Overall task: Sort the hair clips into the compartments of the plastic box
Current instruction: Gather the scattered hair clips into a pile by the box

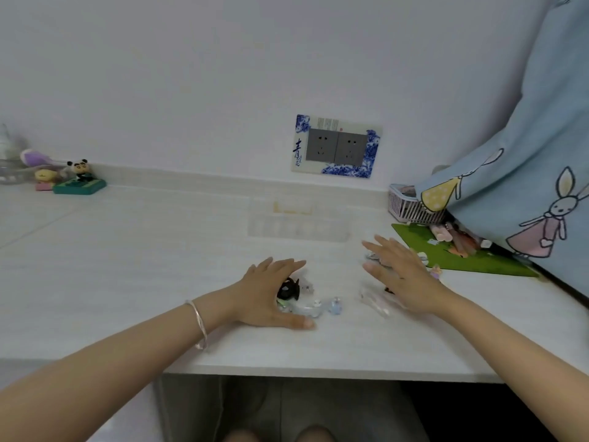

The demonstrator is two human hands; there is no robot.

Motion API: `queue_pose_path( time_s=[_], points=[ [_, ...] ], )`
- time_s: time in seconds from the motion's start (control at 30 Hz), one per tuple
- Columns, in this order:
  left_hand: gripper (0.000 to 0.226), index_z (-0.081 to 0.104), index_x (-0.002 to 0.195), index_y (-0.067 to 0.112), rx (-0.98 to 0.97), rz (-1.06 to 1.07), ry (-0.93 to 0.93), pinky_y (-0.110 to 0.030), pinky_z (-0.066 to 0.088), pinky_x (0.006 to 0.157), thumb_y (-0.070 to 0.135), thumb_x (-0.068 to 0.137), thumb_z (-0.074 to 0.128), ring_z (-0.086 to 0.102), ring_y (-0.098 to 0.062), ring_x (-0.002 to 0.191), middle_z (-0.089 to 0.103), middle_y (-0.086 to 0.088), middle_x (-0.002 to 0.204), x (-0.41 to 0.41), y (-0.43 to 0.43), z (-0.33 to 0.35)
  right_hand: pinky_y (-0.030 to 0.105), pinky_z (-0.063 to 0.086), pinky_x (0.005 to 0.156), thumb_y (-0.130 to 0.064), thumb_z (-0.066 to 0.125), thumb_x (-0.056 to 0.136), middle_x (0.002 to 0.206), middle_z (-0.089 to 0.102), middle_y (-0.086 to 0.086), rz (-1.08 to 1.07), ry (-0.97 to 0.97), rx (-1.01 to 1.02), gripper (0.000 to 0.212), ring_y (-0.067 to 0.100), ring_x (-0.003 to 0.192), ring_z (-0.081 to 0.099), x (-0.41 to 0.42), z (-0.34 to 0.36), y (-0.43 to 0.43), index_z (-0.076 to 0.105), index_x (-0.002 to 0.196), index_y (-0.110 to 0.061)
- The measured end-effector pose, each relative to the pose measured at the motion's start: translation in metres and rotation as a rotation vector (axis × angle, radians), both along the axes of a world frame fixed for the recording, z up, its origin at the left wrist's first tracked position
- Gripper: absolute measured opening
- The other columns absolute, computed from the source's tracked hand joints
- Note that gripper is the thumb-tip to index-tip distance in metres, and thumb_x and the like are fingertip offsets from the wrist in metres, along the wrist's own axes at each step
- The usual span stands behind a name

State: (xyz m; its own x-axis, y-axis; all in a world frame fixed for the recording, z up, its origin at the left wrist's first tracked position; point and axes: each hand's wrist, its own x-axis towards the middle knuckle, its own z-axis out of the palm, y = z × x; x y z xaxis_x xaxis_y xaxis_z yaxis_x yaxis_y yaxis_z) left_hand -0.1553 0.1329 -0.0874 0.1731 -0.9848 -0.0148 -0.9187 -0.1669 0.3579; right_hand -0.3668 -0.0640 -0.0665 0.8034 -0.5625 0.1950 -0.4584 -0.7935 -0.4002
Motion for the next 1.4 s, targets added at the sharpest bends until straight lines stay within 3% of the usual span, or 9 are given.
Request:
queue_pose_path(
  time_s=[0.27,0.4,0.53,0.63,0.7,0.8,0.9,1.13,1.4],
  points=[
    [0.111,0.004,0.145,0.041,-0.027,-0.002,0.000,-0.055,0.007,0.115,0.086,0.054,0.049,-0.001,-0.025,0.145,0.009,0.008,0.157,-0.017,-0.039,-0.002,0.053,0.008,0.116,-0.078,0.031,0.074,0.157,0.018,-0.002,-0.299,-0.112,0.128,0.068,0.022,0.146,0.010,-0.031,-0.012,-0.060,0.039,0.134,-0.046],
    [0.115,0.008,0.145,0.037,-0.063,0.019,0.002,-0.052,0.009,0.115,0.089,0.050,0.046,0.002,-0.023,0.145,0.014,0.009,0.156,-0.015,-0.050,-0.004,0.039,0.016,0.117,-0.085,0.032,0.069,0.155,0.028,-0.003,-0.183,-0.106,0.213,0.078,0.013,0.144,0.017,-0.015,-0.021,-0.068,0.048,0.131,-0.040],
    [0.122,0.001,0.146,0.033,-0.098,0.035,0.049,-0.050,0.012,0.116,0.089,0.049,0.048,0.005,-0.020,0.145,0.010,0.007,0.157,-0.009,-0.053,-0.006,0.030,0.014,0.116,-0.053,0.034,0.093,0.154,0.025,-0.003,-0.026,-0.077,0.274,0.044,0.009,0.142,0.020,0.013,-0.020,-0.050,0.049,0.131,-0.036],
    [0.124,-0.003,0.146,0.032,-0.133,0.020,0.077,-0.045,0.014,0.116,0.088,0.049,0.052,0.004,-0.014,0.144,0.004,0.007,0.158,-0.004,-0.052,-0.005,0.024,0.012,0.114,-0.051,0.030,0.094,0.154,0.026,-0.005,0.111,-0.062,0.338,0.046,0.004,0.138,0.022,0.037,-0.016,-0.022,0.048,0.132,-0.033],
    [0.126,-0.002,0.147,0.029,-0.137,0.009,0.091,-0.040,0.014,0.117,0.088,0.049,0.052,0.005,-0.012,0.144,0.005,0.005,0.158,-0.002,-0.051,-0.001,0.022,0.022,0.109,-0.055,0.027,0.093,0.148,0.032,-0.011,0.176,-0.057,0.407,0.050,0.000,0.128,0.035,0.046,-0.009,-0.002,0.044,0.135,-0.035],
    [0.123,-0.002,0.147,0.029,-0.125,-0.027,0.105,-0.035,0.014,0.117,0.081,0.054,0.058,0.007,-0.013,0.144,0.006,0.007,0.157,-0.003,-0.047,0.004,0.020,0.045,0.083,-0.059,0.028,0.089,0.119,0.052,-0.017,0.168,-0.125,0.479,0.054,0.005,0.093,0.059,0.038,0.009,0.012,0.038,0.137,-0.038],
    [0.116,-0.002,0.148,0.027,-0.103,-0.054,0.102,-0.025,0.010,0.114,0.067,0.063,0.067,0.005,-0.009,0.143,0.003,0.009,0.157,-0.004,-0.042,0.008,0.026,0.026,0.107,-0.063,0.042,0.078,0.146,0.034,-0.015,0.130,-0.202,0.496,0.063,0.007,0.138,0.029,0.013,0.013,0.010,0.032,0.137,-0.043],
    [0.120,-0.015,0.145,0.031,0.030,-0.118,0.074,-0.020,0.008,0.111,0.067,0.063,0.065,-0.001,0.000,0.138,-0.006,0.015,0.154,0.012,-0.009,0.007,0.033,0.015,0.117,-0.076,0.066,0.053,0.151,-0.014,-0.032,0.171,0.089,0.313,0.107,-0.006,0.141,-0.003,-0.028,-0.010,0.027,-0.002,0.135,-0.063],
    [0.118,-0.001,0.148,0.020,-0.085,-0.016,0.127,-0.031,0.019,0.115,0.086,0.060,0.042,0.018,-0.013,0.141,0.012,0.001,0.157,0.008,-0.015,0.000,0.039,-0.001,0.119,-0.079,0.046,0.066,0.158,-0.014,-0.009,0.187,0.129,0.157,0.101,0.010,0.144,-0.014,0.024,-0.019,0.050,-0.006,0.145,-0.041]
  ],
)
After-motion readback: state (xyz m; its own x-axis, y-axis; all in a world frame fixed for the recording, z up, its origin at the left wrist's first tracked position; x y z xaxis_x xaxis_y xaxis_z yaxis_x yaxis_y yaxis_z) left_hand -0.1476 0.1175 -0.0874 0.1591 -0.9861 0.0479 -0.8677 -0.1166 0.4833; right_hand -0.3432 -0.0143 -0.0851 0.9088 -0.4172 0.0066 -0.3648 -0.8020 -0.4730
